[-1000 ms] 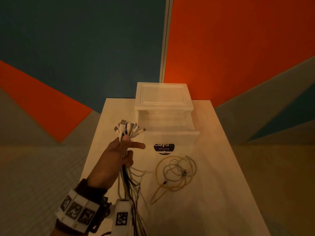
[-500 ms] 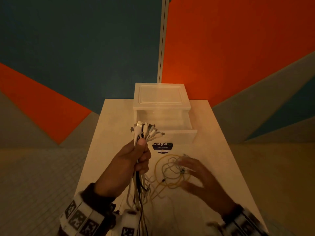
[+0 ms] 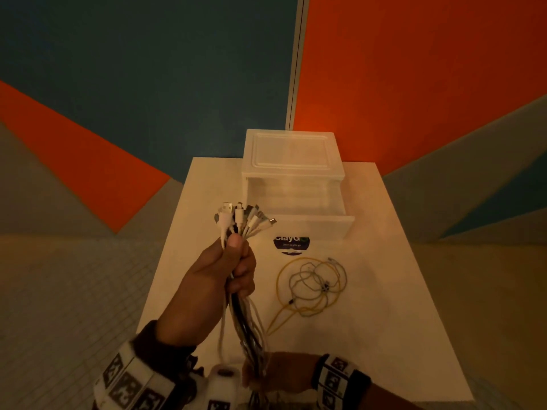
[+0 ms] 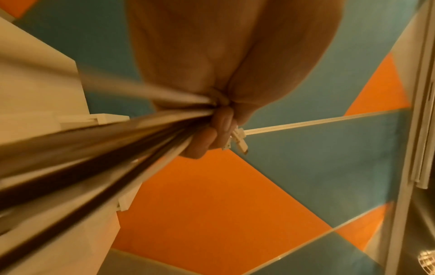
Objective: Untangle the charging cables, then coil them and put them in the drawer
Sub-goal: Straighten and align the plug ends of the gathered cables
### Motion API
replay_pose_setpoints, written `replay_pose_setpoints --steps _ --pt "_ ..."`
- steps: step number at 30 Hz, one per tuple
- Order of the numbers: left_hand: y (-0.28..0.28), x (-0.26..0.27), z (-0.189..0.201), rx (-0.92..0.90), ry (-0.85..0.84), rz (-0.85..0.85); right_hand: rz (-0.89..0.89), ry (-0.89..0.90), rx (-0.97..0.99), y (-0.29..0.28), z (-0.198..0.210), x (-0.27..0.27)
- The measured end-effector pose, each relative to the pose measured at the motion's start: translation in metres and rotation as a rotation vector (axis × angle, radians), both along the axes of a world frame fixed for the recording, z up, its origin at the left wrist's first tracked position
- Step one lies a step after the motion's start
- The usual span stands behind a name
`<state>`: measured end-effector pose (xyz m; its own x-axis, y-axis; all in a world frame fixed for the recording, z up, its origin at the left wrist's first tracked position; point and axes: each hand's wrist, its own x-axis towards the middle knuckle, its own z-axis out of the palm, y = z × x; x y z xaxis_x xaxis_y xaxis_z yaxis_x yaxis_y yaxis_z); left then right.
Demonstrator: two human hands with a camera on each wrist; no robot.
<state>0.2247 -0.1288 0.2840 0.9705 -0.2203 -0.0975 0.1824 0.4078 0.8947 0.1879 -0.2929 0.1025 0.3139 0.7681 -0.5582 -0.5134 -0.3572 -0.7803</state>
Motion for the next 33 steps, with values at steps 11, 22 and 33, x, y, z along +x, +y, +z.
replay_pose_setpoints --steps 11,22,33 --pt "0.026 -0.013 -0.008 -0.01 0.088 0.018 -0.608 -0.92 -0.359 -0.038 -0.013 0.041" --pt "0.028 -0.01 -0.01 0.031 0.16 0.116 0.51 -1.022 -0.835 -0.032 -0.035 0.066" --pt "0.008 0.028 -0.033 -0.118 0.293 0.097 -0.512 -0.757 -0.102 -0.095 0.101 0.106"
